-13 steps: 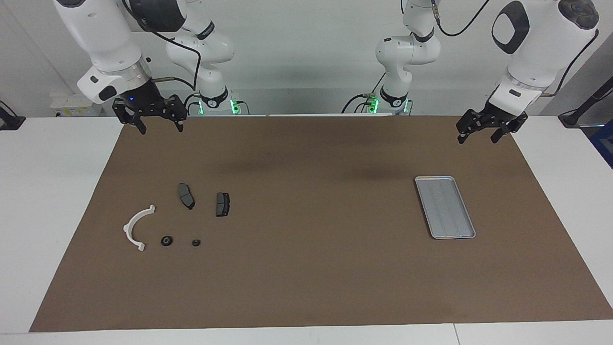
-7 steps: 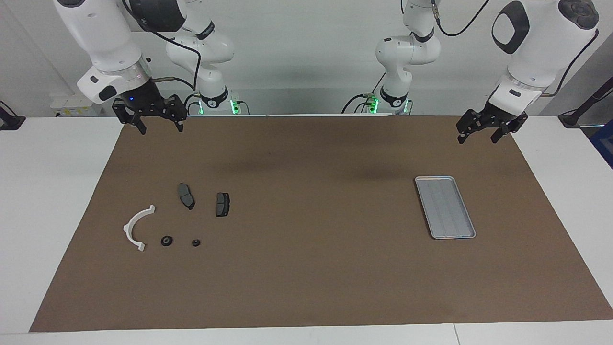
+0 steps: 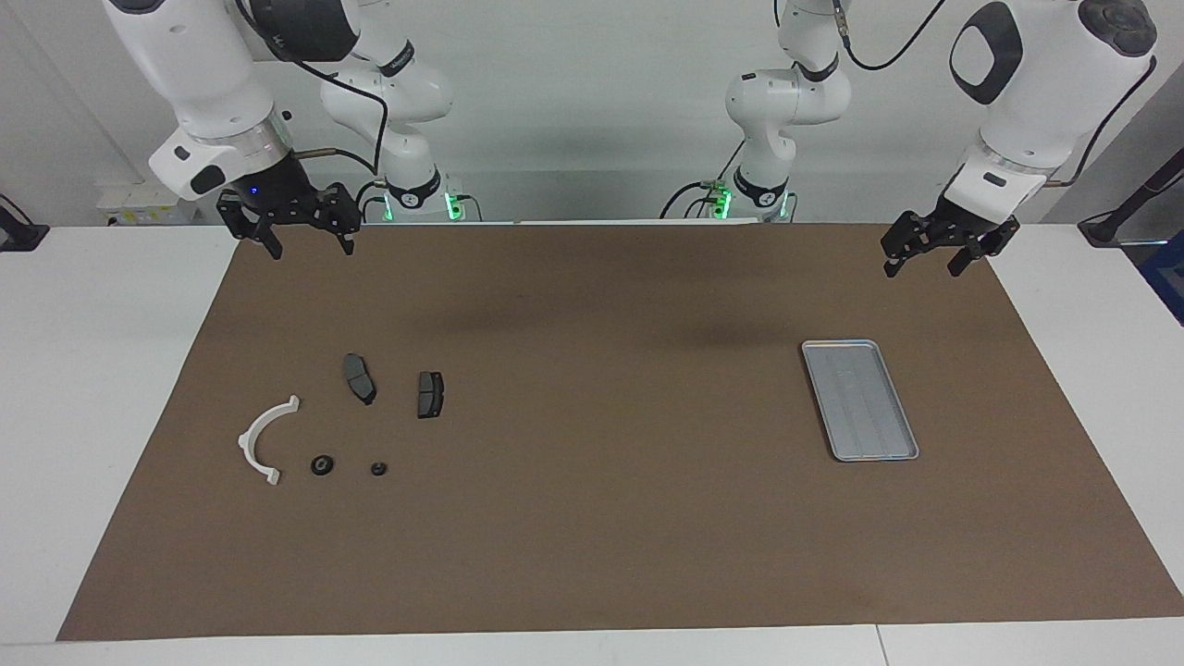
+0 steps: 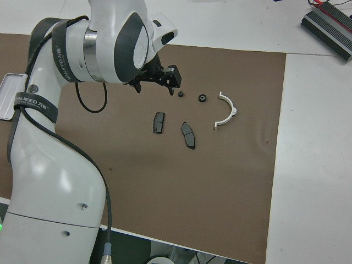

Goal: Pick bearing gear from pile to tray

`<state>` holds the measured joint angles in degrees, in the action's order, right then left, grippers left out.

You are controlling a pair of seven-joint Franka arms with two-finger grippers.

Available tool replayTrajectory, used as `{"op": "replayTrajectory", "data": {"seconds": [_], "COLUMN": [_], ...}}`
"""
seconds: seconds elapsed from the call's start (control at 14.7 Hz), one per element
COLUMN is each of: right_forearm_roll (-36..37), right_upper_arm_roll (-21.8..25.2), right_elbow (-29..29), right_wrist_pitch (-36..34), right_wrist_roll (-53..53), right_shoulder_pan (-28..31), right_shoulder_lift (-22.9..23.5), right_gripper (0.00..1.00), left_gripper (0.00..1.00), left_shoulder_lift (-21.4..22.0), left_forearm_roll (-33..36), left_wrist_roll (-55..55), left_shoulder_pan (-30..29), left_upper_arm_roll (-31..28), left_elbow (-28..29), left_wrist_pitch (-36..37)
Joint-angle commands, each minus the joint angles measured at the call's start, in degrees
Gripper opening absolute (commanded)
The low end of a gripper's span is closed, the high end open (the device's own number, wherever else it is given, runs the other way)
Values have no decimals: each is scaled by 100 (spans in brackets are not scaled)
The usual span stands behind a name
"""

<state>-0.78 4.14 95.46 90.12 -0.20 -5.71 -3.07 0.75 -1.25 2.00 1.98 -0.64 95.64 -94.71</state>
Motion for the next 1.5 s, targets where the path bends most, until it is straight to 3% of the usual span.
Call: {"op": "replayTrajectory", "data": {"seconds": [0.0, 1.43], "right_forearm_roll": [-54, -106], "right_upper_arm_roll": [-10, 43], "right_elbow": [7, 7], "right_wrist_pitch": [-20, 59], "right_wrist_roll": [11, -33], "right_shoulder_pan": [8, 78], "right_shoulder_lift": [-36, -98], "right_gripper": [100, 100], "left_gripper": [100, 100], "left_shoulder_lift": [84, 84], "left_forearm_roll": [-86, -86], "left_wrist_roll": [55, 55], "left_shoulder_pan": [4, 4], "left_upper_arm_roll": [-24, -24], "left_elbow": [77, 77], "left_wrist_pitch": [-30, -30]}}
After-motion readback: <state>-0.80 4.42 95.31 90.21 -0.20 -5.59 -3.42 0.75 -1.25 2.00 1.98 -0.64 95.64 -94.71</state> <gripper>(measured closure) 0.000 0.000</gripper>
